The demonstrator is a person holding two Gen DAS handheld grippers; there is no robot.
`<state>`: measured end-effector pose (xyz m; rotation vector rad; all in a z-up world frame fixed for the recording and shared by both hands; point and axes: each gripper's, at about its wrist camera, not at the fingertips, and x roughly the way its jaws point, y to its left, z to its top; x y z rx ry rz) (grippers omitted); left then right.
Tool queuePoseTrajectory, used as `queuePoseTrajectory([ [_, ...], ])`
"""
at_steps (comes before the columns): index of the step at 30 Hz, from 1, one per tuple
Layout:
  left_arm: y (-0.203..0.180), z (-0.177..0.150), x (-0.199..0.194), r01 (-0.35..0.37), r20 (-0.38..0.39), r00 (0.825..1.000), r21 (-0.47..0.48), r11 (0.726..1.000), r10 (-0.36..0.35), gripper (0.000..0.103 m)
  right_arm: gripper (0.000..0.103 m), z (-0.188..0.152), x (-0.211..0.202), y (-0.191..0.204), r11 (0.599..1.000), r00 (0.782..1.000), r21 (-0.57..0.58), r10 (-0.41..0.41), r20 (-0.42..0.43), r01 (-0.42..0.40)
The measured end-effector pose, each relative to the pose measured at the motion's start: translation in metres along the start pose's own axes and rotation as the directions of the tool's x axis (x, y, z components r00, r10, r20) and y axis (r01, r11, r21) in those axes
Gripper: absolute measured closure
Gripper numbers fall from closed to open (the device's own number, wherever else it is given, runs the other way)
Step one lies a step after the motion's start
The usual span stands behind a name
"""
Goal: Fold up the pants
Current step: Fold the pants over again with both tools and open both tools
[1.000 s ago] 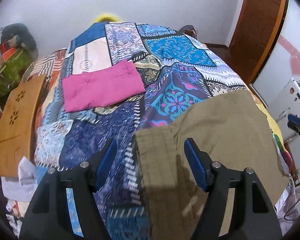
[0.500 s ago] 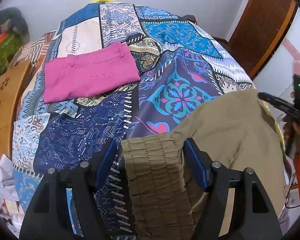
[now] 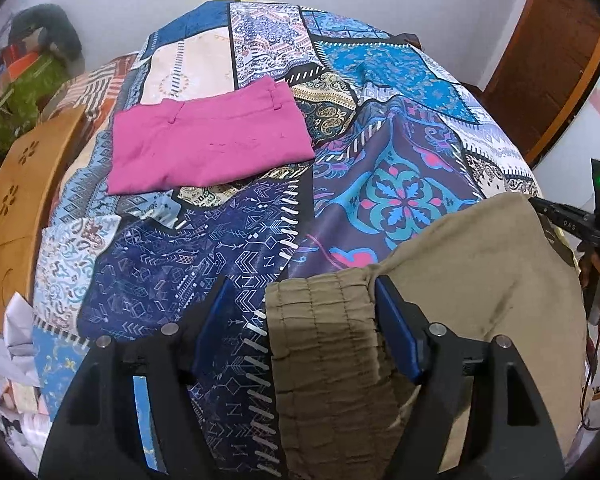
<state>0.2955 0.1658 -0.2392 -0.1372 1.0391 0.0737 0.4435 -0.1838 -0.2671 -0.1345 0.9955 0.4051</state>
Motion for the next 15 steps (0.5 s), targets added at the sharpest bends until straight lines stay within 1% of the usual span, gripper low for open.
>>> queuePoseTrajectory([
  [1, -0.002, 0.001, -0.004, -0.009, 0.004, 1.000, 0.011, 1.000, 0.009, 0.031, 0.087, 0.002, -0.004, 0.002, 1.000, 1.000, -0.002, -0.016, -0.014, 0.016],
  [2, -0.005, 0.001, -0.011, -0.021, 0.013, 1.000, 0.029, 0.999, 0.021, 0.031, 0.086, 0.004, -0.008, 0.003, 1.000, 0.999, 0.002, -0.020, -0.028, 0.020],
  [3, -0.010, 0.000, -0.020, -0.031, 0.031, 0.999, 0.053, 0.998, 0.030, 0.031, 0.085, 0.005, -0.016, 0.005, 1.000, 1.000, 0.014, -0.007, -0.030, 0.007],
  [4, -0.016, -0.001, -0.030, -0.032, 0.052, 0.998, 0.079, 0.996, 0.028, 0.031, 0.080, 0.006, -0.027, 0.007, 0.999, 1.000, 0.031, 0.023, -0.015, -0.022],
  [5, -0.021, -0.003, -0.039, -0.022, 0.069, 0.998, 0.100, 0.995, 0.015, 0.031, 0.070, 0.006, -0.042, 0.012, 0.997, 0.998, 0.043, 0.059, 0.009, -0.059],
  [7, -0.030, -0.006, -0.051, -0.001, 0.084, 0.996, 0.127, 0.992, -0.010, 0.031, 0.059, 0.005, -0.064, 0.025, 0.994, 0.993, 0.031, 0.107, 0.053, -0.109],
  [9, -0.039, -0.010, -0.056, 0.015, 0.080, 0.996, 0.148, 0.989, -0.027, 0.031, 0.059, 0.002, -0.084, 0.049, 0.987, 0.983, -0.023, 0.163, 0.080, -0.162],
  [11, -0.047, -0.015, -0.056, 0.032, 0.069, 0.997, 0.159, 0.987, -0.044, 0.031, 0.055, -0.001, -0.092, 0.070, 0.977, 0.975, -0.062, 0.209, 0.072, -0.205],
  [12, -0.050, -0.018, -0.054, 0.039, 0.061, 0.997, 0.161, 0.986, -0.049, 0.031, 0.054, -0.004, -0.093, 0.084, 0.967, 0.967, -0.077, 0.248, 0.057, -0.244],
  [14, -0.054, -0.024, -0.048, 0.058, 0.037, 0.997, 0.162, 0.985, -0.065, 0.031, 0.047, -0.009, -0.090, 0.103, 0.950, 0.953, -0.089, 0.303, 0.023, -0.300],
  [15, -0.056, -0.027, -0.044, 0.062, 0.019, 0.998, 0.164, 0.984, -0.066, 0.031, 0.047, -0.014, -0.084, 0.115, 0.940, 0.945, -0.100, 0.327, -0.009, -0.326],
])
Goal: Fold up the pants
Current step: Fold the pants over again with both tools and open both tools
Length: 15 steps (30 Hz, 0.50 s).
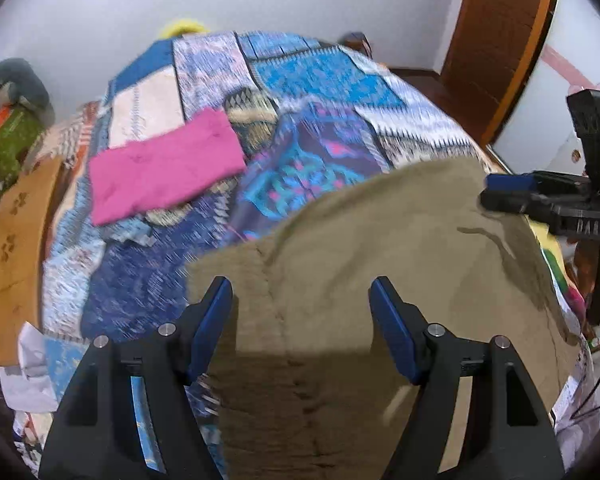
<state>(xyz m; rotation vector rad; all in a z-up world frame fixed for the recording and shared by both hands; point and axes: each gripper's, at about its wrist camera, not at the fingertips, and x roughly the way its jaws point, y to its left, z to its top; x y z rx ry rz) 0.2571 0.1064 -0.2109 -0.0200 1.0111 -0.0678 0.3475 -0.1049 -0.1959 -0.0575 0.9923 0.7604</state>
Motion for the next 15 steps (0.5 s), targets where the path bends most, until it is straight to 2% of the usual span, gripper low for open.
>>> queuePoseTrajectory([
  [3, -0.005, -0.013, 0.011, -0.030, -0.039, 0.999, 0.030, 0.999, 0.032, 0.031, 0.047, -0.017, 0.024, 0.016, 1.000, 0.997, -0.021, 0.011, -0.082, -0.013],
  [5, -0.003, -0.024, 0.012, -0.036, -0.039, 0.999, 0.040, 0.999, 0.037, 0.029, 0.047, -0.032, 0.035, 0.022, 1.000, 0.992, -0.026, -0.002, -0.126, -0.001],
  [7, 0.001, -0.032, 0.009, -0.033, -0.031, 0.999, 0.030, 0.999, 0.034, 0.024, 0.047, -0.045, 0.030, 0.026, 0.998, 0.994, -0.060, -0.037, -0.102, 0.031],
  [15, 0.016, -0.068, -0.020, -0.018, -0.022, 1.000, -0.013, 1.000, 0.018, 0.022, 0.047, -0.091, -0.014, 0.022, 0.997, 0.993, -0.036, -0.067, -0.097, 0.064],
])
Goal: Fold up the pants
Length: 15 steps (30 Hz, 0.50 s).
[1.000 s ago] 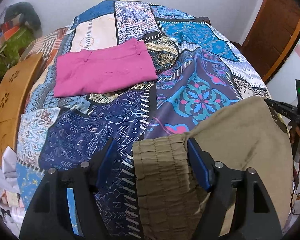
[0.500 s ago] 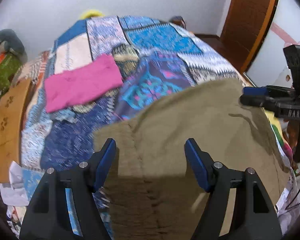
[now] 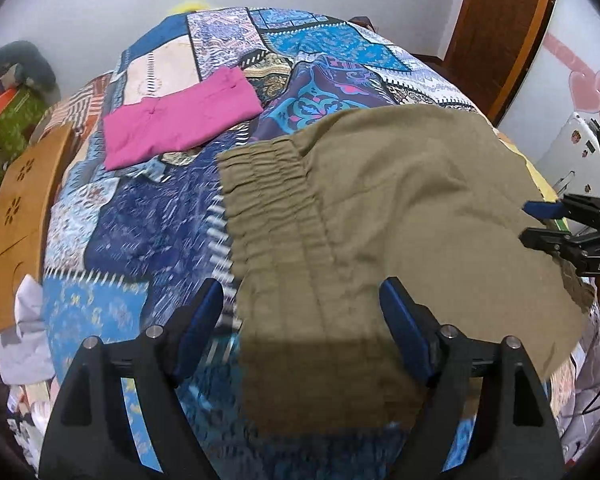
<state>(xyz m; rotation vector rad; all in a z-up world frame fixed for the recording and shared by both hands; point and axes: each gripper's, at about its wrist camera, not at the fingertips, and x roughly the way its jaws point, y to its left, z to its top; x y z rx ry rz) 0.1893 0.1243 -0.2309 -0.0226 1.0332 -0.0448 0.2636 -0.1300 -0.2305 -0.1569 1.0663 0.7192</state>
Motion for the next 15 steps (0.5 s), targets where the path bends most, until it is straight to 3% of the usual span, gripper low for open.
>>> queuePoseTrajectory([
  [8, 0.005, -0.014, -0.057, -0.057, 0.073, 0.996, -0.028, 0.998, 0.059, 0.022, 0.046, -0.025, -0.022, 0.001, 0.999, 0.999, 0.013, -0.049, -0.014, 0.049],
  [15, 0.012, -0.034, -0.069, 0.080, 0.038, 0.996, -0.130, 0.988, -0.075, 0.021, 0.046, -0.015, -0.050, 0.014, 0.997, 0.990, 0.022, -0.074, 0.120, 0.071],
])
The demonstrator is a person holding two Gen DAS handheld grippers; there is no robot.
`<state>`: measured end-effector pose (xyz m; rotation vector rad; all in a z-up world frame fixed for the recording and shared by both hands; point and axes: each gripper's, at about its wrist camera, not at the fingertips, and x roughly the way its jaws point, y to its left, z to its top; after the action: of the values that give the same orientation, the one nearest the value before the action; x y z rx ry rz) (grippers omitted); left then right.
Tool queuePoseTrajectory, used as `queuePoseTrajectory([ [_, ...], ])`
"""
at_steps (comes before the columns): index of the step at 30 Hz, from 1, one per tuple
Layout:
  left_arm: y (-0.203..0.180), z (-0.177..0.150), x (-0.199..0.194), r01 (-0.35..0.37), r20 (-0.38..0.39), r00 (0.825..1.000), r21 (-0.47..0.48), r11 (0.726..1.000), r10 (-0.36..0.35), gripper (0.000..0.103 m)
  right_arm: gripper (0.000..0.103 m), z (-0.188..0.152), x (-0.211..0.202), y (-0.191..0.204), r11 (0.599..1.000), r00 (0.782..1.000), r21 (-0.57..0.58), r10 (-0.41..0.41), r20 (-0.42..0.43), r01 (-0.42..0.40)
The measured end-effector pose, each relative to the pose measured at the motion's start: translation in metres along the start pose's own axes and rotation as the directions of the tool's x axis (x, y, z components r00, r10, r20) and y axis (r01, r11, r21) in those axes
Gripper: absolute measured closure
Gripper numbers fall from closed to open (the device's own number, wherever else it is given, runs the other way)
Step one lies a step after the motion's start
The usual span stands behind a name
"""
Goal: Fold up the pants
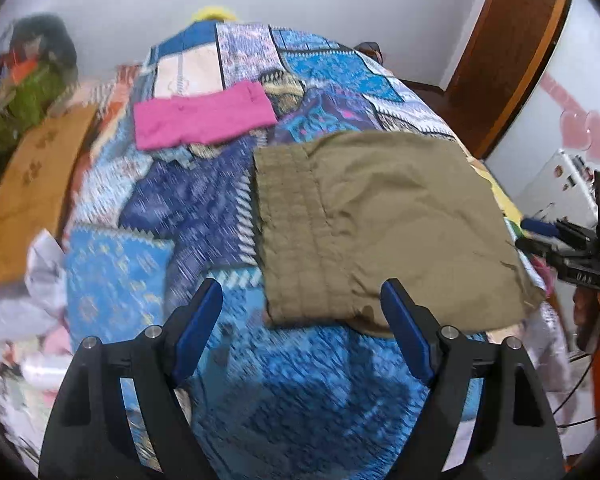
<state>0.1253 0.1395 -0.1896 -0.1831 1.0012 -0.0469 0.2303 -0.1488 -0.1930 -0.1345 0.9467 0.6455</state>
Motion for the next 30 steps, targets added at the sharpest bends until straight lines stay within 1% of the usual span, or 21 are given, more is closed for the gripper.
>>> queuePoseTrajectory([
  [3, -0.001, -0.011, 0.010, 0.058, -0.050, 0.997, -0.047, 0.997, -0.060, 0.021, 0.046, 0.010, -0.006, 0.010, 1.000, 0.997, -0.002, 0.020, 0.070, -0.020],
  [6, -0.003, -0.023, 0.024, 0.118, -0.098, 0.987, -0.103, 0.988, -0.129, 0.021, 0.044, 0.017, -0.002, 0.022, 0.999, 0.994, -0.010, 0.037, 0.105, -0.036],
  [8, -0.005, -0.028, 0.030, 0.149, -0.114, 0.980, -0.130, 0.980, -0.164, 0.021, 0.044, 0.018, 0.006, 0.030, 0.999, 0.994, -0.028, 0.036, 0.102, -0.033],
  [9, -0.006, -0.030, 0.035, 0.176, -0.120, 0.973, -0.154, 0.972, -0.196, 0.021, 0.044, 0.018, 0.011, 0.033, 0.999, 0.995, -0.036, 0.038, 0.097, -0.035],
  [13, -0.007, -0.029, 0.042, 0.230, -0.106, 0.961, -0.209, 0.950, -0.256, 0.011, 0.044, 0.014, 0.033, 0.043, 0.998, 0.997, -0.053, 0.041, 0.059, -0.038],
  [16, -0.005, -0.022, 0.049, 0.271, -0.091, 0.949, -0.251, 0.929, -0.301, 0.008, 0.044, 0.005, 0.048, 0.044, 0.998, 0.999, -0.047, 0.045, 0.012, -0.045],
  [18, 0.001, -0.016, 0.054, 0.301, -0.073, 0.940, -0.287, 0.909, -0.334, 0.007, 0.044, -0.003, 0.057, 0.041, 0.998, 0.998, -0.033, 0.060, -0.012, -0.061],
  [19, 0.004, -0.013, 0.057, 0.315, -0.064, 0.934, -0.309, 0.897, -0.351, 0.007, 0.044, -0.006, 0.055, 0.041, 0.997, 0.998, -0.038, 0.064, 0.007, -0.064],
  [20, 0.009, -0.010, 0.060, 0.340, -0.047, 0.925, -0.338, 0.878, -0.377, 0.007, 0.044, -0.008, 0.055, 0.042, 0.997, 0.998, -0.050, 0.063, 0.011, -0.062],
  [21, 0.015, -0.007, 0.063, 0.378, -0.023, 0.910, -0.368, 0.849, -0.415, 0.007, 0.044, -0.009, 0.054, 0.043, 0.996, 0.998, -0.063, 0.060, 0.009, -0.059],
  [23, 0.024, -0.001, 0.069, 0.407, -0.007, 0.895, -0.401, 0.821, -0.447, 0.007, 0.044, -0.009, 0.053, 0.042, 0.996, 0.998, -0.063, 0.065, 0.006, -0.064],
  [24, 0.027, 0.002, 0.071, 0.410, 0.001, 0.893, -0.414, 0.813, -0.450, 0.009, 0.044, -0.009, 0.053, 0.042, 0.996, 0.998, -0.063, 0.070, 0.006, -0.069],
  [25, 0.030, 0.005, 0.074, 0.407, 0.011, 0.895, -0.426, 0.808, -0.445, 0.013, 0.044, -0.009, 0.053, 0.041, 0.995, 0.997, -0.063, 0.074, 0.006, -0.073],
  [26, 0.032, 0.007, 0.075, 0.398, 0.015, 0.900, -0.431, 0.810, -0.435, 0.017, 0.044, -0.010, 0.053, 0.041, 0.995, 0.997, -0.063, 0.078, 0.007, -0.078],
  [28, 0.033, 0.012, 0.079, 0.356, 0.011, 0.921, -0.430, 0.830, -0.390, 0.034, 0.044, -0.010, 0.052, 0.040, 0.995, 0.997, -0.059, 0.082, 0.010, -0.082],
  [29, 0.033, 0.013, 0.079, 0.338, 0.008, 0.929, -0.423, 0.841, -0.369, 0.038, 0.044, -0.010, 0.052, 0.040, 0.995, 0.996, -0.055, 0.084, 0.011, -0.083],
  [30, 0.030, 0.017, 0.078, 0.301, -0.003, 0.944, -0.403, 0.864, -0.331, 0.048, 0.044, -0.010, 0.052, 0.040, 0.995, 0.996, -0.050, 0.083, 0.012, -0.083],
])
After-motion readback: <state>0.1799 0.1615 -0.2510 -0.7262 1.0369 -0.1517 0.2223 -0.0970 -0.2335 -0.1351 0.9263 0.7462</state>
